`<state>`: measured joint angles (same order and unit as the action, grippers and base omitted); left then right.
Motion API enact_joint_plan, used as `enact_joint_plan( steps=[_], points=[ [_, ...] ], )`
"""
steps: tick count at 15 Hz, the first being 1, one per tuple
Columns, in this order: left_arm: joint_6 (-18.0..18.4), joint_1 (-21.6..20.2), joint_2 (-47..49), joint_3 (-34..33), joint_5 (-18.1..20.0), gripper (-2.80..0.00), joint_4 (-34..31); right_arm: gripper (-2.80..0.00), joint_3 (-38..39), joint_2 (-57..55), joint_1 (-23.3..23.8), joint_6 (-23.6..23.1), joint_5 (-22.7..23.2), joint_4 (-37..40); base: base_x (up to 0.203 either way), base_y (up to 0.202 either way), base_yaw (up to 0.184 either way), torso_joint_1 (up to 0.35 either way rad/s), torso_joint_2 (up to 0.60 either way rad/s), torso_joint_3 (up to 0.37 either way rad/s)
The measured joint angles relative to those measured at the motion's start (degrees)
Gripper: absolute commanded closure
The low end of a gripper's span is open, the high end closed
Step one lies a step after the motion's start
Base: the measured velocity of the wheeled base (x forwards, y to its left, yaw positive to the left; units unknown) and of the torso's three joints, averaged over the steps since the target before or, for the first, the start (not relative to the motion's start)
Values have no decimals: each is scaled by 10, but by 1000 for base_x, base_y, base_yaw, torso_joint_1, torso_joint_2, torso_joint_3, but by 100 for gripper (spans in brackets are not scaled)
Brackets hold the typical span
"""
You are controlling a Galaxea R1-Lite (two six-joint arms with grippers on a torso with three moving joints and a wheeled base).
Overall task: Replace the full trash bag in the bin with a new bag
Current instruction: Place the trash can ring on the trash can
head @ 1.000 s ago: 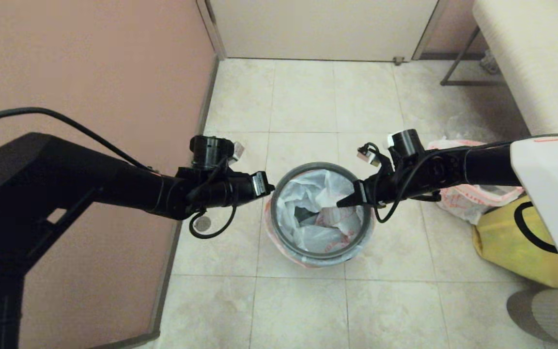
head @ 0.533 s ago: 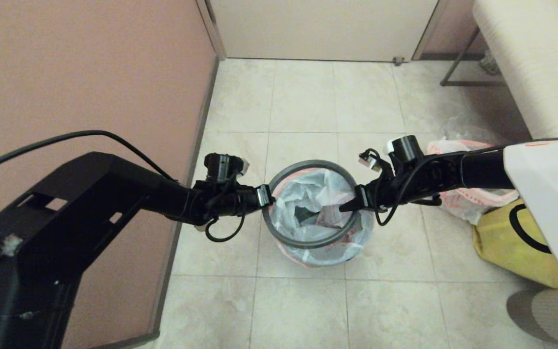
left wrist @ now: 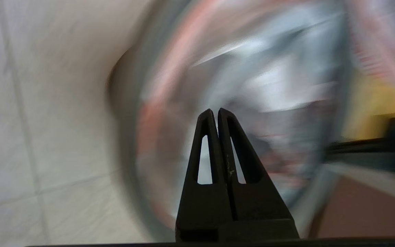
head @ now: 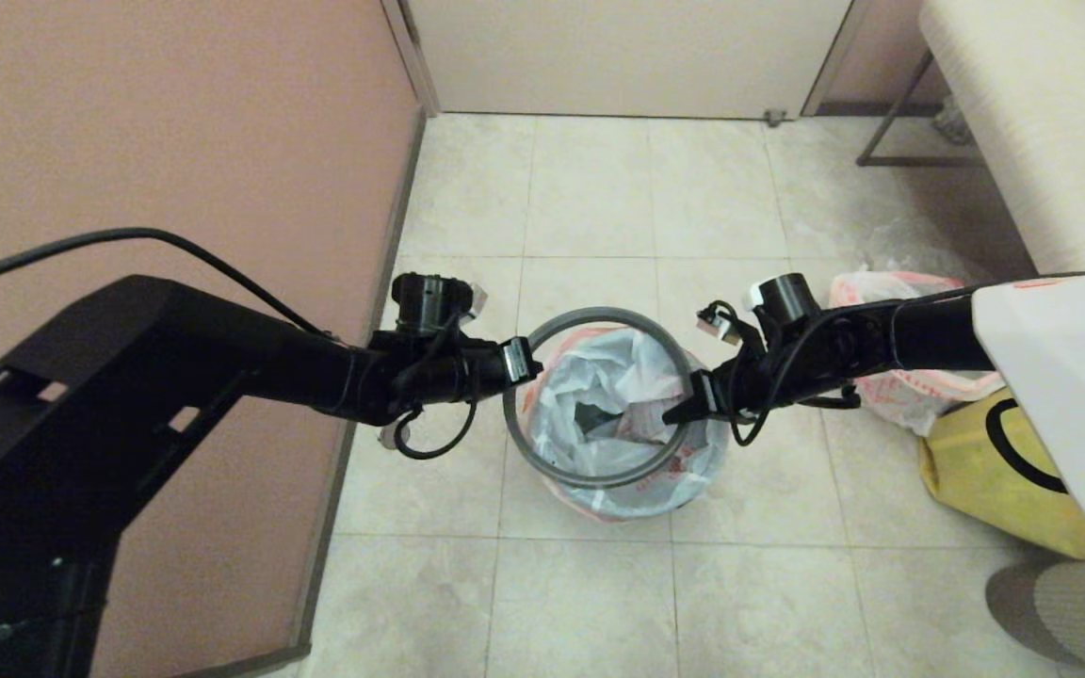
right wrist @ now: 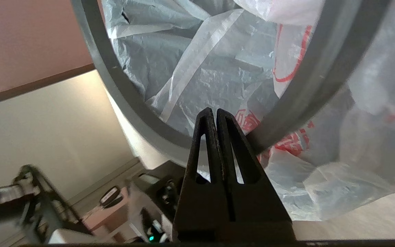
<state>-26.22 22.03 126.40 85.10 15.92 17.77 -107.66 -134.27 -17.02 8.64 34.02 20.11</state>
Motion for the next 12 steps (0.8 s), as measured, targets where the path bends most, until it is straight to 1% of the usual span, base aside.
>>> enact_joint_plan(
  steps=[3,6,9,12],
  points=[
    [-6,21,-74,-15,-3,0,-9,0,0,1,-15,0,-57,14,0,0,0,0,0,0],
    [-24,36,-139,-20,-4,0,-37,0,-4,0,-33,-10,-101,38,0,0,0,0,0,0],
    [-25,39,-171,-19,-4,0,-40,0,-13,-11,-49,-22,-177,46,0,0,0,0,0,0],
    [-25,39,-193,-22,-5,0,-40,0,-32,-14,-59,-40,-246,108,0,0,0,0,0,0]
  ],
)
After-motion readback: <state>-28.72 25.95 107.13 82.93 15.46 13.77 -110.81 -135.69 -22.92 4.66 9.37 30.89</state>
